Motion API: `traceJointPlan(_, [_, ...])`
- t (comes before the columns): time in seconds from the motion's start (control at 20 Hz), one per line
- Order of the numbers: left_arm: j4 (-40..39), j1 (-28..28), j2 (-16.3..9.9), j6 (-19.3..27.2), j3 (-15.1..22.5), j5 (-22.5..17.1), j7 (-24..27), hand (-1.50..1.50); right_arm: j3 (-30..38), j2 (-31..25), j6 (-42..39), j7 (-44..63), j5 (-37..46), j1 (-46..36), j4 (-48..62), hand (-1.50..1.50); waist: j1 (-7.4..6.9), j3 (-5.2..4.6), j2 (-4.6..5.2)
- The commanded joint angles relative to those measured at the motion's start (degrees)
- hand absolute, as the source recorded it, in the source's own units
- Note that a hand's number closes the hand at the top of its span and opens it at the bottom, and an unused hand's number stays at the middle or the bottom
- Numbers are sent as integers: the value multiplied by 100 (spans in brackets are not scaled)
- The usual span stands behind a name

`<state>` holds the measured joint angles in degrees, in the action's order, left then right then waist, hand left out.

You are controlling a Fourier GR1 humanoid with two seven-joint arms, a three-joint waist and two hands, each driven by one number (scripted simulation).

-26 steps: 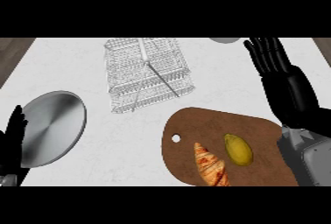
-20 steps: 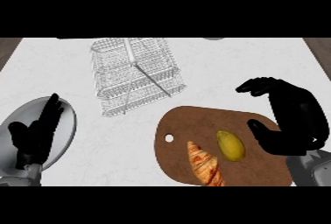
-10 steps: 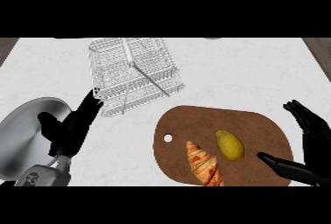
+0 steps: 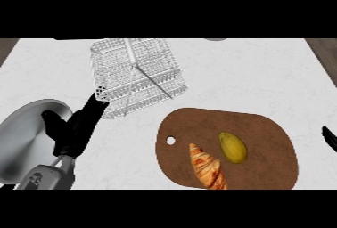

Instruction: Pick the lemon from the cutting board and place it in the tiered basket

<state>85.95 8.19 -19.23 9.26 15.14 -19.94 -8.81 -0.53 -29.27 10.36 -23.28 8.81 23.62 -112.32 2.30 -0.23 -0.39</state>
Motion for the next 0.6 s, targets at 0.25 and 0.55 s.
traceJointPlan(0.25, [-6, 211, 69, -42, -39, 4, -130, 0, -688, -227, 262, 2895, 2447, 1455, -2576, -150, -64, -15, 33])
traceJointPlan(0.55, [-185, 398, 168, -200, 8, 22, -201, 0, -1881, 40, -232, 4921, 3443, 705, -3151, -150, -254, -11, 67])
